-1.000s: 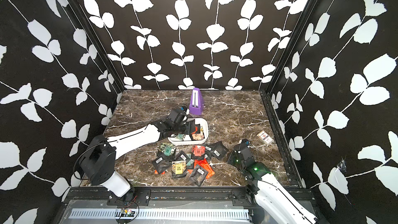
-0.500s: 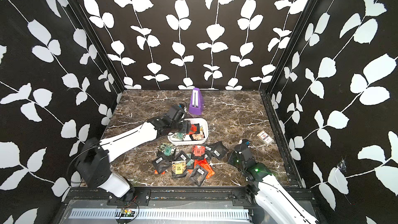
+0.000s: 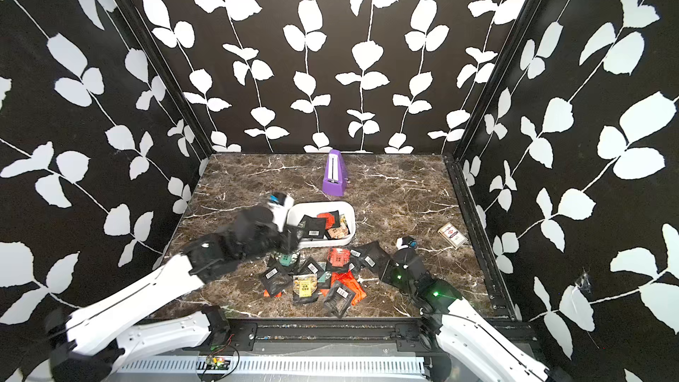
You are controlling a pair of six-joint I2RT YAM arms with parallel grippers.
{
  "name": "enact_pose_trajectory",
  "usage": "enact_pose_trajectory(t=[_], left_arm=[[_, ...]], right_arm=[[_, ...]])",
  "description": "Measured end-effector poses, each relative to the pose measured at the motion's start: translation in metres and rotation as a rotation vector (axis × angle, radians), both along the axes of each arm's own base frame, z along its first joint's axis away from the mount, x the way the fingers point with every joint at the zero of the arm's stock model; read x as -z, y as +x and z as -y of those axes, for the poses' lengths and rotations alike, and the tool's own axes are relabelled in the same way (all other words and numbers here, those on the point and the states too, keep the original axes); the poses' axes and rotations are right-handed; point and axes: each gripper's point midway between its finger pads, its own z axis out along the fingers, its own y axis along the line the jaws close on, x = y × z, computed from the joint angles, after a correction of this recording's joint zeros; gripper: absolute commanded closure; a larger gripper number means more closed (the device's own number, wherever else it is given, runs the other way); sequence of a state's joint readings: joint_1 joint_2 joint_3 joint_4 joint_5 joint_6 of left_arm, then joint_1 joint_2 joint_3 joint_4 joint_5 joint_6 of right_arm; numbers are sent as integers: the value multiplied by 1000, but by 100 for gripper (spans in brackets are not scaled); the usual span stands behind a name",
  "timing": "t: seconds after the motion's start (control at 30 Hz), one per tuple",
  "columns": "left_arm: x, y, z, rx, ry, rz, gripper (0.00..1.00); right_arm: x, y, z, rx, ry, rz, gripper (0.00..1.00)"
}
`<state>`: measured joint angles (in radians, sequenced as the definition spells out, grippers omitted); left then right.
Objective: Put the tea bags into the storage box
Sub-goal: Place the tea bag in the storage box.
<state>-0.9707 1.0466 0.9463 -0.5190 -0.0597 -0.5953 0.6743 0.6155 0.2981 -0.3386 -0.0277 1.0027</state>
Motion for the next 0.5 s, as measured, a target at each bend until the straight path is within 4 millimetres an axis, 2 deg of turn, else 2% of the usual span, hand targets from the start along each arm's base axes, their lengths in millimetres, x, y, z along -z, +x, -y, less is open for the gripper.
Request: enact_pose_trajectory(t=[0.07,0.17,0.33,0.5], left_arm=[[34,-20,13,47,57,-86,62],[69,-48,18,80,107,-171,62],[100,-82,23,96,104,-261,71],[132,-103,24,76,118,-346,78]], right_arm=[[-4,-2,-12,-24,28,13,69],[-9,-7,-26,-52,57,26,69],[-6,-18,-44,-84,61,23,69],[8,-32,-55,-106,26,-6,69]])
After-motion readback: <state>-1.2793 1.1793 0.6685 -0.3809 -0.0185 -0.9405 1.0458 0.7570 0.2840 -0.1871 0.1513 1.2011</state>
